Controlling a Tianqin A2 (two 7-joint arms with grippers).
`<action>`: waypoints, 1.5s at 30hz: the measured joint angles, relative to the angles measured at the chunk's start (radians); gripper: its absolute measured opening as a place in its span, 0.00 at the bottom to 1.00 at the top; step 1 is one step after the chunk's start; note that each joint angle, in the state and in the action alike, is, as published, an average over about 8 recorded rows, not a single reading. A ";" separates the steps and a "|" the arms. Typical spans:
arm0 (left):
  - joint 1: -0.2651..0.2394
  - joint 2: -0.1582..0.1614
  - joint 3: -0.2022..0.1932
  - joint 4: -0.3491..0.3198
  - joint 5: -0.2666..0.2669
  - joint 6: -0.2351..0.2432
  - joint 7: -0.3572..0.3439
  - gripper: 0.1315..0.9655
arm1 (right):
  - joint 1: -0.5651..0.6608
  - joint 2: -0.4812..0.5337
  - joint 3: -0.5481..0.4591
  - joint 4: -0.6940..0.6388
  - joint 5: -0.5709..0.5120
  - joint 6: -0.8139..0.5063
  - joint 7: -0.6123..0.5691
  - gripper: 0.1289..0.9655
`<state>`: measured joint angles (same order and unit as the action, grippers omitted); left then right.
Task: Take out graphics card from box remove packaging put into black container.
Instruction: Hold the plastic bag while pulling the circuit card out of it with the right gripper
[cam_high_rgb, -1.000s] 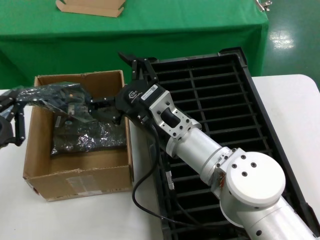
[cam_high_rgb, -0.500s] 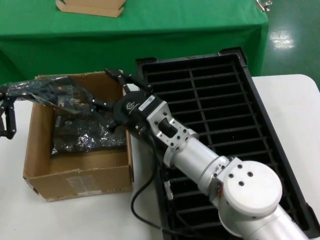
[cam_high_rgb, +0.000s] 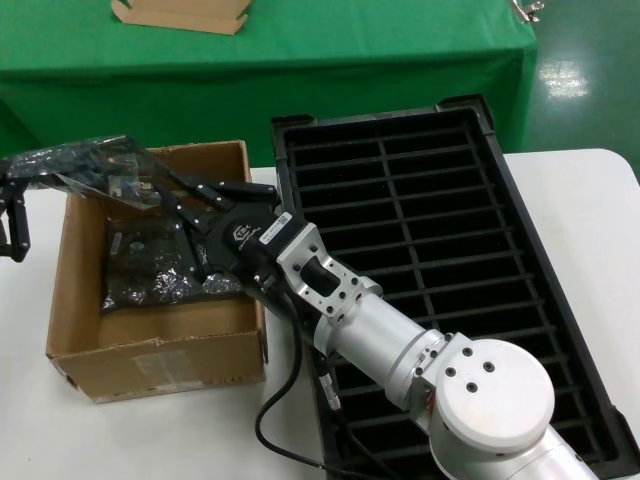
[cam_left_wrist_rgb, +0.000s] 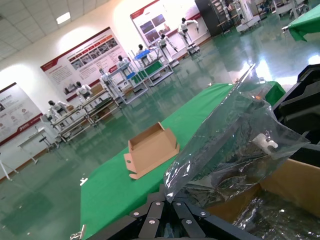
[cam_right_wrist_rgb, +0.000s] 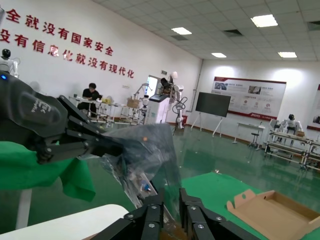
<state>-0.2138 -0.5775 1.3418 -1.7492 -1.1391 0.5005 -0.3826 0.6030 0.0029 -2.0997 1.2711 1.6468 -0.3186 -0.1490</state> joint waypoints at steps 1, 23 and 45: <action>-0.006 0.001 0.003 0.005 0.006 0.001 -0.001 0.01 | -0.001 0.000 0.000 0.001 -0.001 -0.001 0.001 0.14; -0.057 -0.033 0.114 0.025 -0.052 0.005 0.071 0.01 | -0.015 0.000 -0.004 -0.019 0.005 -0.023 -0.023 0.01; -0.066 -0.050 0.129 0.015 -0.068 -0.010 0.055 0.01 | -0.009 0.002 0.006 -0.044 -0.015 -0.060 -0.025 0.09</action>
<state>-0.2797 -0.6278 1.4711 -1.7346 -1.2069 0.4907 -0.3272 0.5936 0.0048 -2.0934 1.2268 1.6322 -0.3790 -0.1744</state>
